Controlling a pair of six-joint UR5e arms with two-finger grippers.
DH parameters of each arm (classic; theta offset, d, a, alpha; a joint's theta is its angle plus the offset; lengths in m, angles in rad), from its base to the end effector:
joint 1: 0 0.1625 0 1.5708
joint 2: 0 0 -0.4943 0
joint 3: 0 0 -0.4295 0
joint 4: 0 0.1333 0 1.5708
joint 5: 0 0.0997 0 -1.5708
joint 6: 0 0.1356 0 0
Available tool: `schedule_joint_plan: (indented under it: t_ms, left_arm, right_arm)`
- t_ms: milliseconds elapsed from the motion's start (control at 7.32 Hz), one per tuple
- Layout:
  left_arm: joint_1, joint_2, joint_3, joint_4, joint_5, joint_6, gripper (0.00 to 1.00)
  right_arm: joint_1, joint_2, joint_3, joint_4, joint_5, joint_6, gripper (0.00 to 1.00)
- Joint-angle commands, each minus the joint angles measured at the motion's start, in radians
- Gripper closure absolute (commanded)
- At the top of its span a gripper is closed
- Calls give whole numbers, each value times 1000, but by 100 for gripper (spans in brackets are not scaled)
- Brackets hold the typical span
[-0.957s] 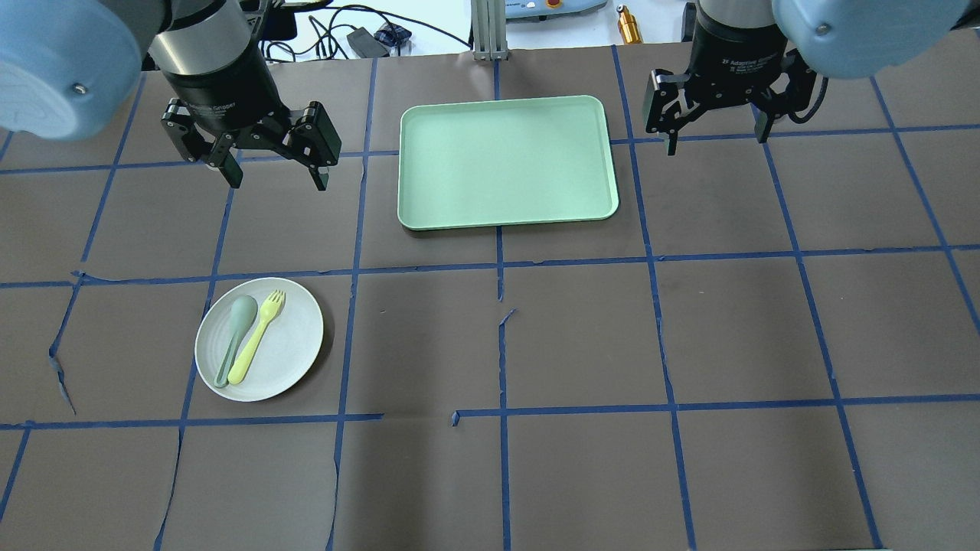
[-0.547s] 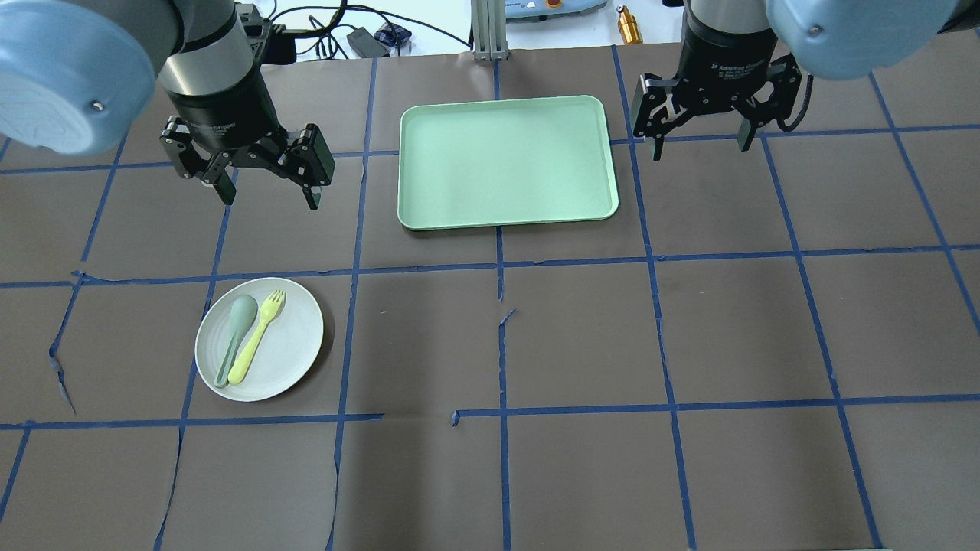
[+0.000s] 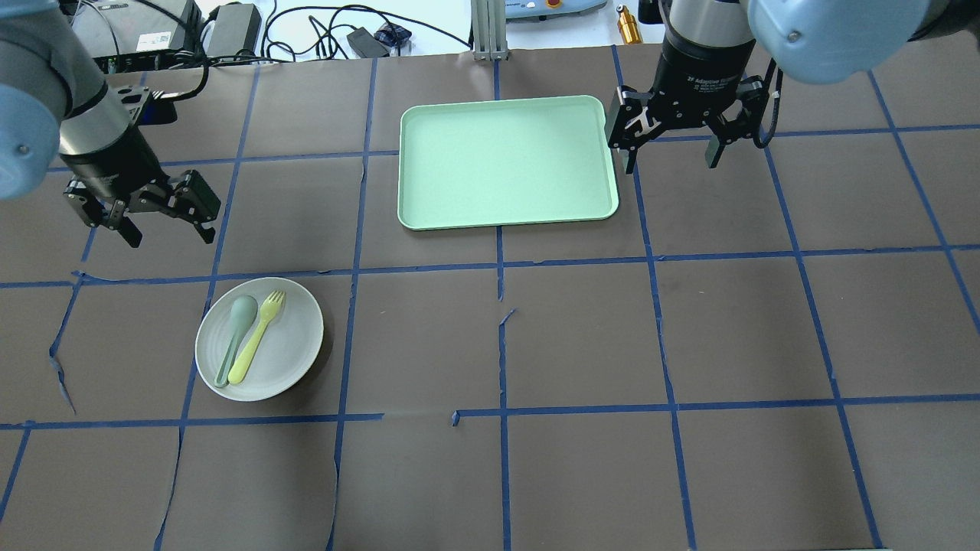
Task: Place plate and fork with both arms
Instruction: 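Move the left gripper down to the rim of the white plate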
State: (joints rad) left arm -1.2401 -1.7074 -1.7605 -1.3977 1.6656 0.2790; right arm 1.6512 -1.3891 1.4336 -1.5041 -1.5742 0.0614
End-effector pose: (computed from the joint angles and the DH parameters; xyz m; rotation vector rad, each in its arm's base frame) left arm 0.0653 -0.5613 0.3659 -0.0685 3.0848 0.2699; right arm 0.1808 -0.5898 0.4837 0.0300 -3.1254 -0.1731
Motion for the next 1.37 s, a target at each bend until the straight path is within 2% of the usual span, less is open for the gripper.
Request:
schedule_joint_plan:
  t_ms: [0, 137, 410, 547, 683, 957, 1230]
  left_arm:
    - [108, -41, -176, 205, -1, 121, 6]
    - [138, -66, -200, 241, -1, 228, 7]
    - [162, -121, -215, 243, -16, 246, 20]
    - [163, -135, -218, 240, -26, 249, 23]
    - [162, -142, -226, 238, -29, 249, 32]
    - [159, -150, -243, 238, -30, 247, 37]
    - [159, -175, -257, 238, -29, 252, 52]
  right_arm:
    - [1, 13, 13, -5, -1, 0, 0]
    - [1, 15, 37, -19, -1, 0, 0]
    - [1, 13, 50, -19, -3, 2, 0]
    - [2, 13, 50, -19, -3, 3, 0]
    - [2, 13, 50, -18, -3, 0, 0]
    - [2, 13, 51, -18, -1, 0, 0]
    - [2, 15, 51, -19, -3, -2, 0]
